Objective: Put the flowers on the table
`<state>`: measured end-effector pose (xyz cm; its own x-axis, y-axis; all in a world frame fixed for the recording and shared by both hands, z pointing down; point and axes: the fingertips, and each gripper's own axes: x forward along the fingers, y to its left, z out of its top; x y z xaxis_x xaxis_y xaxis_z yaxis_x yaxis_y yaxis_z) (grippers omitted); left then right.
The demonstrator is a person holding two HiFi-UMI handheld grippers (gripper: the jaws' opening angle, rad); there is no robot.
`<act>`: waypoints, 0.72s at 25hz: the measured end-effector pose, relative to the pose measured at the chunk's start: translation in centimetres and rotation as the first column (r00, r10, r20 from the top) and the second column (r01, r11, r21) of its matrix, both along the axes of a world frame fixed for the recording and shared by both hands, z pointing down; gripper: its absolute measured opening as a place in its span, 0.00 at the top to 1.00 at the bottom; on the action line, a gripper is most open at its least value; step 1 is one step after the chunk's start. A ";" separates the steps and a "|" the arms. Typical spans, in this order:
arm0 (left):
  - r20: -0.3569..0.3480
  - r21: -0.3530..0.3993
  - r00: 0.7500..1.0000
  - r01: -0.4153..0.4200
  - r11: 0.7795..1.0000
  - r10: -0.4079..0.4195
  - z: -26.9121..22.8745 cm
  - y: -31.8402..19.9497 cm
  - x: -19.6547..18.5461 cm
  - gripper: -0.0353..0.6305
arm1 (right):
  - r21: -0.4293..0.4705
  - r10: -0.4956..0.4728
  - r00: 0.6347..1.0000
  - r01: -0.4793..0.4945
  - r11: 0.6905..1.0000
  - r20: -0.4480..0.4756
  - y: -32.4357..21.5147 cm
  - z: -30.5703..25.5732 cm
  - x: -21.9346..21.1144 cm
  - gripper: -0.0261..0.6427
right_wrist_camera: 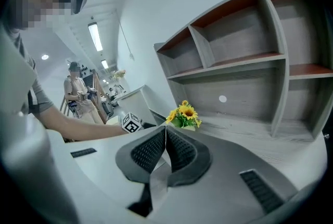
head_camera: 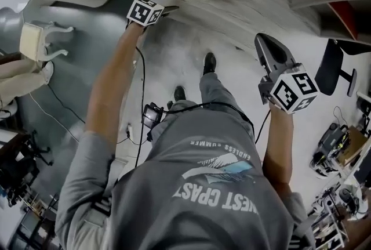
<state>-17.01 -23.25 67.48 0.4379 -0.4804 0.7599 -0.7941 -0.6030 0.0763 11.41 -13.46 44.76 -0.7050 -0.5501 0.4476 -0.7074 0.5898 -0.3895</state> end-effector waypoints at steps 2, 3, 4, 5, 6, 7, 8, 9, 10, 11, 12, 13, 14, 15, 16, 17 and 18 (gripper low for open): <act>-0.006 0.026 1.000 0.003 1.000 -0.003 -1.6 1.1 -0.4 0.12 | 0.022 -0.010 1.000 0.010 1.000 0.008 0.1 -0.8 0.0 0.92; -0.007 0.046 1.000 0.000 0.999 0.001 -2.6 1.5 -0.3 0.13 | 0.036 -0.013 1.000 0.012 0.999 0.012 0.1 -1.3 0.2 0.92; -0.009 0.073 1.000 -0.003 0.997 0.004 -3.9 2.0 -0.3 0.14 | 0.050 -0.016 1.000 0.015 0.999 0.016 0.2 -1.9 0.3 0.92; -0.012 0.106 1.000 0.000 0.994 0.002 -5.2 2.6 -0.5 0.18 | 0.064 -0.022 1.000 0.021 0.998 0.018 0.3 -2.5 0.1 0.92; -0.020 0.144 1.000 0.009 0.989 -0.007 -6.8 3.2 -0.8 0.35 | 0.078 -0.032 0.999 0.030 0.996 0.018 0.4 -3.0 -0.2 0.92; -0.038 0.183 0.999 0.026 0.983 -0.020 -8.5 3.8 -1.2 0.63 | 0.093 -0.043 0.999 0.041 0.995 0.017 0.5 -3.7 -0.6 0.92; -0.068 0.218 0.997 0.046 0.975 -0.032 -10.4 4.5 -1.5 0.75 | 0.109 -0.053 0.998 0.051 0.993 0.014 0.7 -4.4 -1.0 0.92; -0.103 0.247 0.994 0.065 0.967 -0.040 -12.3 5.2 -1.6 0.82 | 0.126 -0.063 0.998 0.061 0.990 0.012 0.9 -5.2 -1.3 0.92; -0.134 0.275 0.990 0.079 0.958 -0.043 -14.3 6.1 -1.7 0.87 | 0.146 -0.073 0.997 0.071 0.987 0.010 1.1 -6.1 -1.6 0.92; -0.158 0.305 0.987 0.087 0.948 -0.040 -16.2 6.9 -1.7 0.91 | 0.168 -0.083 0.996 0.081 0.983 0.007 1.3 -7.0 -2.0 0.92; -0.175 0.336 0.984 0.091 0.938 -0.033 -18.0 7.8 -1.9 0.92 | 0.190 -0.091 0.996 0.090 0.978 0.001 1.5 -7.8 -2.4 0.92; -0.189 0.365 0.982 0.093 0.927 -0.024 -19.7 8.8 -2.1 0.92 | 0.211 -0.097 0.995 0.097 0.973 -0.008 1.7 -8.5 -2.9 0.92; -0.200 0.390 0.980 0.095 0.916 -0.016 -21.2 9.8 -2.4 0.92 | 0.232 -0.101 0.995 0.102 0.967 -0.016 2.0 -9.2 -3.3 0.92; -0.209 0.411 0.978 0.099 0.906 -0.012 -22.5 10.7 -2.7 0.92 | 0.252 -0.105 0.994 0.107 0.962 -0.021 2.3 -9.9 -3.8 0.92; -0.214 0.428 0.977 0.105 0.898 -0.012 -23.8 11.6 -3.1 0.92 | 0.271 -0.111 0.994 0.113 0.956 -0.023 2.6 -10.6 -4.1 0.92; -0.217 0.440 0.976 0.112 0.891 -0.016 -25.0 12.4 -3.4 0.92 | 0.291 -0.118 0.993 0.120 0.949 -0.024 2.9 -11.3 -4.5 0.92; -0.218 0.449 0.976 0.120 0.885 -0.022 -26.2 13.2 -3.8 0.92 | 0.311 -0.128 0.991 0.130 0.942 -0.026 3.2 -12.0 -4.8 0.92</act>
<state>-20.78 -10.04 41.26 0.5086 -0.7879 0.3472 -0.8332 -0.5520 -0.0321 6.61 -10.28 32.76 -0.7774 -0.5669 0.2725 -0.6187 0.7673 -0.1688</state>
